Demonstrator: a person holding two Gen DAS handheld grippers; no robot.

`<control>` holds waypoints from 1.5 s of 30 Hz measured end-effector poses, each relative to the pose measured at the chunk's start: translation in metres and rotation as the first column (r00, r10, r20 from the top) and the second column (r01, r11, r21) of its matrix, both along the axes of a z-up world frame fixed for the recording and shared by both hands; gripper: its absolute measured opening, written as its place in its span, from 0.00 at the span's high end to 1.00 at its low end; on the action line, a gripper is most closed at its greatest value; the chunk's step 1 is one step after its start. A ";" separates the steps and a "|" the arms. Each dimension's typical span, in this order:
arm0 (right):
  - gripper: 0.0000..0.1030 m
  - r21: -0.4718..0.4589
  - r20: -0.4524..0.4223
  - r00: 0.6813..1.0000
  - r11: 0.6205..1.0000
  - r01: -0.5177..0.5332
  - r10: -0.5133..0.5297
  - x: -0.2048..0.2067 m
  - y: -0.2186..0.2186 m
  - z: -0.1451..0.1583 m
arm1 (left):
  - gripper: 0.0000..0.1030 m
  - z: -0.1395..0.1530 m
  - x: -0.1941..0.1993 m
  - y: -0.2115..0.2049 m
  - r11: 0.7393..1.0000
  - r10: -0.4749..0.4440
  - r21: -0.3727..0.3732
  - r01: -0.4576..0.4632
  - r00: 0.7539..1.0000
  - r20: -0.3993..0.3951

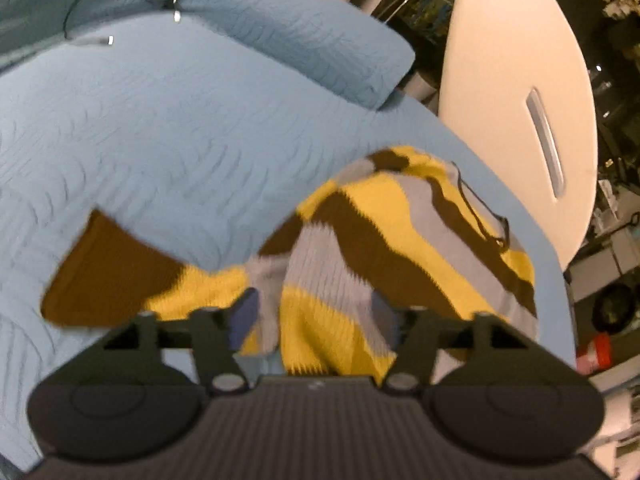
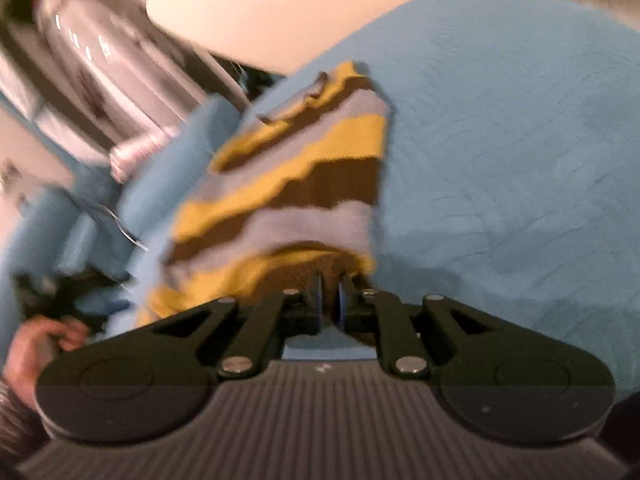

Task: Fold clothes
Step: 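Lay the sweater flat on the bed and open both grippers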

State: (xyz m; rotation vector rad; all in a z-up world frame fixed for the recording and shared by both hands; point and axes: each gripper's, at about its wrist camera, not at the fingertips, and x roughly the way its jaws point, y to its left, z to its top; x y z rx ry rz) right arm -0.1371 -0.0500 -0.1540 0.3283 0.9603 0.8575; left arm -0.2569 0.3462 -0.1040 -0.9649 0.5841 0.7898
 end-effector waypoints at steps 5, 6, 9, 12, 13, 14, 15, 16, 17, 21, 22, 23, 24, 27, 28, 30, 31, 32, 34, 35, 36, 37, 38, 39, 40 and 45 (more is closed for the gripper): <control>0.51 -0.040 0.318 0.932 0.980 0.197 -0.175 -0.013 0.001 0.004 | 0.09 -0.039 0.013 -0.015 0.979 -0.105 -0.176 0.101 0.994 -0.013; 0.44 -0.055 0.318 0.938 0.985 0.166 -0.140 -0.012 0.008 -0.001 | 0.09 -0.051 0.017 -0.016 0.969 -0.119 -0.221 0.112 0.993 -0.016; 0.32 -0.091 0.240 0.971 0.995 0.042 -0.019 -0.007 0.030 -0.025 | 0.00 -0.066 0.022 -0.018 0.976 -0.104 -0.192 0.101 0.995 -0.006; 0.34 -0.061 0.037 0.994 0.993 -0.102 0.104 -0.002 0.053 -0.060 | 0.01 -0.065 0.036 -0.021 0.986 -0.113 -0.128 0.107 0.992 -0.048; 0.40 -0.102 0.080 0.988 0.987 -0.125 0.134 -0.005 0.059 -0.056 | 0.16 -0.064 0.039 -0.024 0.985 -0.145 -0.101 0.140 0.988 -0.051; 0.73 -0.142 0.120 0.979 0.979 -0.145 0.162 -0.008 0.063 -0.052 | 0.58 -0.061 0.039 -0.027 0.979 -0.188 -0.088 0.184 0.981 -0.042; 0.90 -0.158 0.130 0.978 0.977 -0.142 0.163 -0.008 0.062 -0.049 | 0.83 -0.058 0.039 -0.029 0.965 -0.248 -0.099 0.244 0.968 -0.026; 0.89 -0.174 0.145 0.976 0.975 -0.136 0.162 -0.008 0.060 -0.045 | 0.88 -0.057 0.037 -0.032 0.948 -0.299 -0.117 0.296 0.954 -0.013; 0.89 -0.192 0.198 0.970 0.976 -0.102 0.140 -0.008 0.052 -0.034 | 0.89 -0.053 0.034 -0.036 0.937 -0.335 -0.112 0.331 0.942 -0.010; 0.90 -0.225 0.317 0.942 0.974 -0.040 0.112 -0.014 0.026 0.000 | 0.90 -0.030 0.009 -0.054 0.890 -0.457 -0.024 0.456 0.888 -0.054; 0.90 -0.238 0.345 0.931 0.971 -0.034 0.117 -0.016 0.018 0.011 | 0.90 -0.025 0.001 -0.057 0.883 -0.469 -0.014 0.469 0.881 -0.061; 0.90 -0.250 0.372 0.920 0.968 -0.028 0.123 -0.018 0.011 0.022 | 0.90 -0.019 -0.008 -0.060 0.879 -0.476 -0.008 0.476 0.877 -0.062; 0.90 -0.263 0.397 0.908 0.964 -0.025 0.132 -0.020 0.003 0.032 | 0.90 -0.013 -0.019 -0.062 0.875 -0.483 -0.004 0.484 0.873 -0.061; 0.91 -0.348 0.392 0.869 0.923 -0.162 0.301 -0.032 -0.004 0.055 | 0.90 0.002 -0.050 -0.067 0.859 -0.507 0.021 0.511 0.856 -0.099; 0.91 -0.370 0.385 0.862 0.910 -0.184 0.331 -0.033 -0.003 0.057 | 0.90 0.005 -0.060 -0.069 0.854 -0.512 0.036 0.520 0.849 -0.129; 0.92 -0.472 0.284 0.840 0.830 -0.296 0.462 -0.037 0.001 0.051 | 0.90 0.007 -0.072 -0.069 0.842 -0.517 0.064 0.535 0.835 -0.189; 0.91 -0.515 0.241 0.832 0.792 -0.328 0.500 -0.036 0.006 0.044 | 0.89 0.008 -0.075 -0.067 0.839 -0.522 0.065 0.541 0.832 -0.187; 0.91 -0.553 0.198 0.822 0.753 -0.356 0.534 -0.035 0.012 0.037 | 0.88 0.010 -0.074 -0.064 0.837 -0.528 0.056 0.545 0.829 -0.184; 0.90 -0.566 0.191 0.832 0.751 -0.340 0.520 -0.028 0.014 0.033 | 0.85 0.022 -0.068 -0.067 0.812 -0.543 0.098 0.576 0.806 -0.237; 0.90 -0.508 0.215 0.868 0.810 -0.292 0.447 -0.016 0.011 0.039 | 0.81 0.029 -0.064 -0.071 0.793 -0.547 0.134 0.594 0.791 -0.274; 0.89 -0.446 0.235 0.899 0.863 -0.239 0.370 -0.004 0.008 0.044 | 0.78 0.036 -0.057 -0.075 0.774 -0.548 0.170 0.610 0.780 -0.303; 0.77 -0.369 0.273 0.920 0.914 -0.170 0.281 0.005 0.004 0.043 | 0.70 0.042 -0.048 -0.080 0.754 -0.550 0.202 0.625 0.769 -0.326; 0.55 -0.288 0.303 0.934 0.953 -0.098 0.188 0.014 0.000 0.042 | 0.60 0.048 -0.043 -0.083 0.738 -0.543 0.236 0.633 0.764 -0.348; 0.42 -0.209 0.322 0.942 0.977 -0.030 0.098 0.023 -0.004 0.040 | 0.53 0.055 -0.040 -0.087 0.727 -0.525 0.274 0.630 0.767 -0.369; 0.21 -0.200 0.305 0.949 0.980 -0.011 0.073 0.031 0.001 0.030 | 0.43 0.062 -0.038 -0.090 0.714 -0.509 0.312 0.627 0.770 -0.383; 0.21 -0.254 0.177 0.984 0.966 0.045 0.001 0.056 0.033 -0.024 | 0.24 0.081 -0.005 -0.108 0.650 -0.497 0.440 0.619 0.785 -0.370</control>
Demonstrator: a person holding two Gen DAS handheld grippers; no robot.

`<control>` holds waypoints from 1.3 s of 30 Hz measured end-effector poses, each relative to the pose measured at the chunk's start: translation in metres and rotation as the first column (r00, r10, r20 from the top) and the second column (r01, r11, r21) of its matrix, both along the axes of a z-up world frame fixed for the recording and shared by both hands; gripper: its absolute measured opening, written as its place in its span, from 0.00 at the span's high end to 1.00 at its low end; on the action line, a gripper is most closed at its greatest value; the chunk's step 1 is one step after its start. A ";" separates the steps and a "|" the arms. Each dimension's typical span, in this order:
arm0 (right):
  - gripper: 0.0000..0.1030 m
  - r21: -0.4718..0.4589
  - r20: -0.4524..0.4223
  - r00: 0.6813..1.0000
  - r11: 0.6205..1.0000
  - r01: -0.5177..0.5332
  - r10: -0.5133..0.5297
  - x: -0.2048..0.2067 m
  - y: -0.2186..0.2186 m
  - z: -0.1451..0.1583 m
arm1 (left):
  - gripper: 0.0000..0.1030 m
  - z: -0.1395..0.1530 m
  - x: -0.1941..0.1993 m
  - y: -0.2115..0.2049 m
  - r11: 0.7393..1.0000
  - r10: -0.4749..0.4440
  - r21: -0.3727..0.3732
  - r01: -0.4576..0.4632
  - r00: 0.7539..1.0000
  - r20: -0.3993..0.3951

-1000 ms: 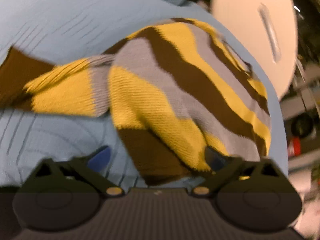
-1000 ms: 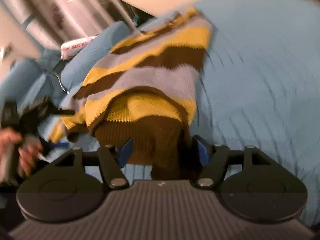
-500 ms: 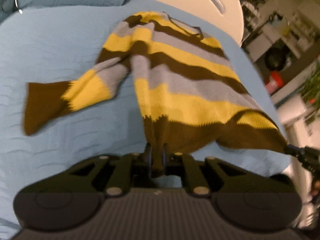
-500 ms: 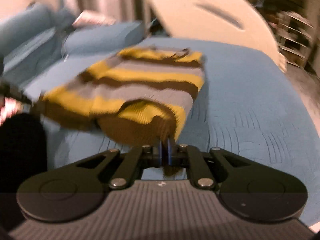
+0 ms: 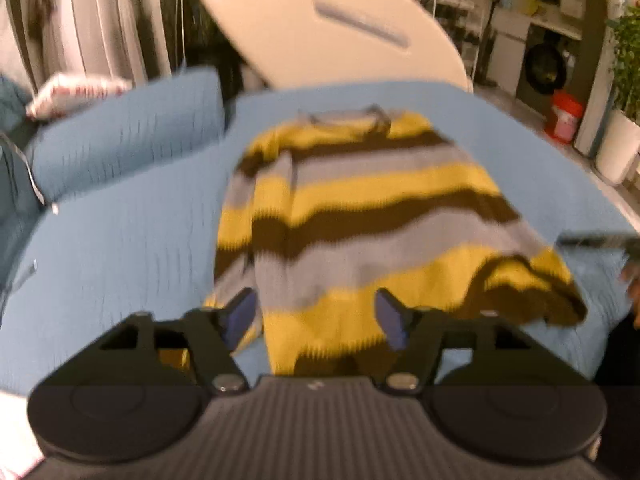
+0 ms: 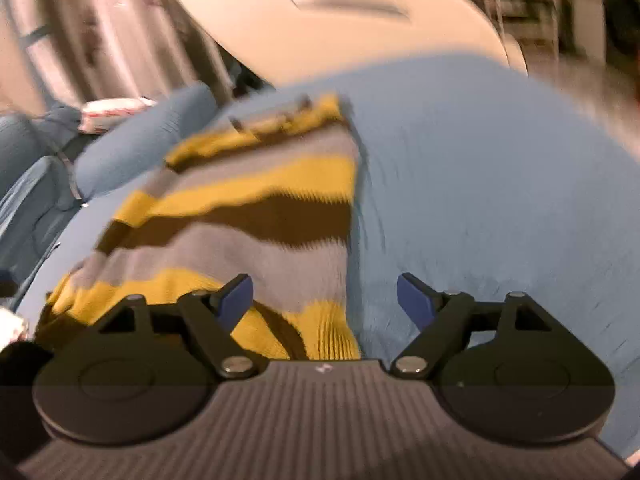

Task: Fold clothes
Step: 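Lay the sweater flat on the bed and open both grippers, then reach the right gripper toward the sweater shoulder beside the collar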

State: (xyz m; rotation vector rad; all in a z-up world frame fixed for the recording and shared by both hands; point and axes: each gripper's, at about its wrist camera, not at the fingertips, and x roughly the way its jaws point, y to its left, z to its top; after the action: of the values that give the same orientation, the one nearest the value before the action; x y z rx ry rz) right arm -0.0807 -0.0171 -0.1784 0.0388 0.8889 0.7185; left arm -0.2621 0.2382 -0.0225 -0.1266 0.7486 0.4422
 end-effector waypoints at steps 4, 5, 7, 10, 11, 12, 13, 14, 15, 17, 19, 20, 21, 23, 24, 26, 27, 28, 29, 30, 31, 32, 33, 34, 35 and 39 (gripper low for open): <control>0.33 -0.241 0.074 0.990 0.965 -0.102 0.123 -0.032 0.047 -0.027 | 0.24 -0.002 0.044 -0.014 0.992 -0.121 -0.022 0.121 0.993 0.016; 0.37 -0.267 0.096 0.981 0.954 -0.136 0.167 -0.041 0.053 -0.027 | 0.23 -0.002 0.058 -0.019 0.989 -0.144 -0.016 0.145 0.989 0.026; 0.38 -0.287 0.087 0.971 0.939 -0.189 0.222 -0.054 0.059 -0.024 | 0.23 -0.003 0.085 -0.027 0.982 -0.187 -0.012 0.188 0.981 0.043; 0.38 -0.305 0.019 0.955 0.912 -0.275 0.295 -0.064 0.063 -0.018 | 0.22 -0.014 0.150 -0.043 0.969 -0.245 -0.003 0.246 0.967 0.069; 0.38 -0.309 -0.003 0.949 0.902 -0.301 0.316 -0.067 0.064 -0.016 | 0.22 -0.020 0.169 -0.047 0.967 -0.253 0.003 0.254 0.964 0.075; 0.38 -0.293 -0.011 0.952 0.909 -0.297 0.307 -0.067 0.060 -0.010 | 0.22 -0.027 0.187 -0.051 0.967 -0.256 0.014 0.256 0.963 0.085; 0.38 -0.277 -0.020 0.954 0.916 -0.292 0.298 -0.067 0.055 -0.005 | 0.22 -0.035 0.206 -0.055 0.966 -0.258 0.025 0.257 0.961 0.095; 0.38 -0.260 -0.028 0.957 0.922 -0.287 0.290 -0.067 0.051 0.001 | 0.21 -0.046 0.222 -0.059 0.967 -0.256 0.038 0.253 0.961 0.102; 0.38 -0.244 -0.037 0.959 0.928 -0.281 0.281 -0.067 0.046 0.006 | 0.21 -0.058 0.234 -0.060 0.970 -0.244 0.042 0.241 0.965 0.092; 0.37 -0.191 -0.041 0.970 0.951 -0.244 0.240 -0.060 0.034 0.019 | 0.20 -0.091 0.256 -0.057 0.978 -0.207 0.027 0.206 0.978 0.040; 0.35 -0.120 -0.020 0.987 0.980 -0.161 0.159 -0.046 0.014 0.034 | 0.20 -0.125 0.269 -0.048 0.987 -0.159 -0.024 0.158 0.986 -0.045; 0.35 -0.084 -0.005 0.994 0.990 -0.109 0.109 -0.039 0.002 0.041 | 0.15 -0.141 0.264 -0.040 0.989 -0.134 -0.073 0.131 0.990 -0.041; 0.34 -0.048 0.008 0.998 0.997 -0.060 0.060 -0.031 -0.009 0.048 | 0.14 -0.155 0.250 -0.032 0.987 -0.109 -0.118 0.112 0.994 0.025; 0.28 0.070 -0.010 0.996 0.993 0.090 -0.089 0.000 -0.032 0.053 | 0.14 -0.162 0.232 -0.034 0.988 -0.120 -0.084 0.126 0.990 0.079; 0.27 0.119 -0.036 0.990 0.983 0.141 -0.137 0.013 -0.037 0.052 | 0.14 -0.164 0.225 -0.036 0.989 -0.133 -0.059 0.138 0.987 0.086; 0.26 0.237 -0.133 0.963 0.936 0.260 -0.234 0.046 -0.045 0.038 | 0.13 -0.166 0.220 -0.036 0.989 -0.129 -0.059 0.134 0.987 0.093; 0.26 0.302 -0.219 0.933 0.890 0.342 -0.284 0.071 -0.048 0.024 | 0.13 -0.166 0.218 -0.036 0.989 -0.120 -0.070 0.127 0.988 0.095; 0.26 0.319 -0.260 0.918 0.870 0.376 -0.301 0.082 -0.047 0.016 | 0.13 -0.165 0.218 -0.036 0.990 -0.114 -0.078 0.122 0.989 0.096; 0.26 0.326 -0.366 0.869 0.828 0.456 -0.334 0.107 -0.041 -0.005 | 0.12 -0.163 0.218 -0.036 0.989 -0.113 -0.080 0.121 0.989 0.092; 0.26 0.323 -0.465 0.810 0.784 0.530 -0.356 0.131 -0.035 -0.025 | 0.12 -0.162 0.219 -0.036 0.989 -0.113 -0.081 0.120 0.990 0.084; 0.26 0.318 -0.517 0.778 0.764 0.562 -0.356 0.141 -0.030 -0.035 | 0.11 -0.161 0.221 -0.037 0.989 -0.115 -0.080 0.121 0.990 0.077; 0.26 0.325 -0.611 0.721 0.727 0.605 -0.327 0.161 -0.018 -0.056 | 0.08 -0.161 0.223 -0.039 0.989 -0.125 -0.074 0.129 0.990 0.066; 0.26 0.326 -0.692 0.661 0.691 0.646 -0.291 0.179 -0.006 -0.076 | 0.07 -0.161 0.223 -0.039 0.988 -0.138 -0.069 0.141 0.989 0.053; 0.26 0.341 -0.705 0.654 0.678 0.651 -0.274 0.191 0.007 -0.081 | 0.05 -0.160 0.222 -0.038 0.986 -0.147 -0.068 0.150 0.988 0.047; 0.24 0.355 -0.717 0.648 0.666 0.657 -0.257 0.202 0.019 -0.086 | 0.04 -0.159 0.223 -0.038 0.986 -0.153 -0.065 0.155 0.987 0.041; 0.16 0.389 -0.719 0.665 0.677 0.625 -0.201 0.246 0.080 -0.089 | 0.02 -0.155 0.221 -0.038 0.985 -0.163 -0.051 0.165 0.986 0.034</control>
State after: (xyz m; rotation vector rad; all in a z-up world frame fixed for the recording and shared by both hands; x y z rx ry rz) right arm 0.1649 0.0632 -0.2674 1.1319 1.1864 0.4900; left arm -0.0409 0.2001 -0.1779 -0.1206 0.7361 0.2627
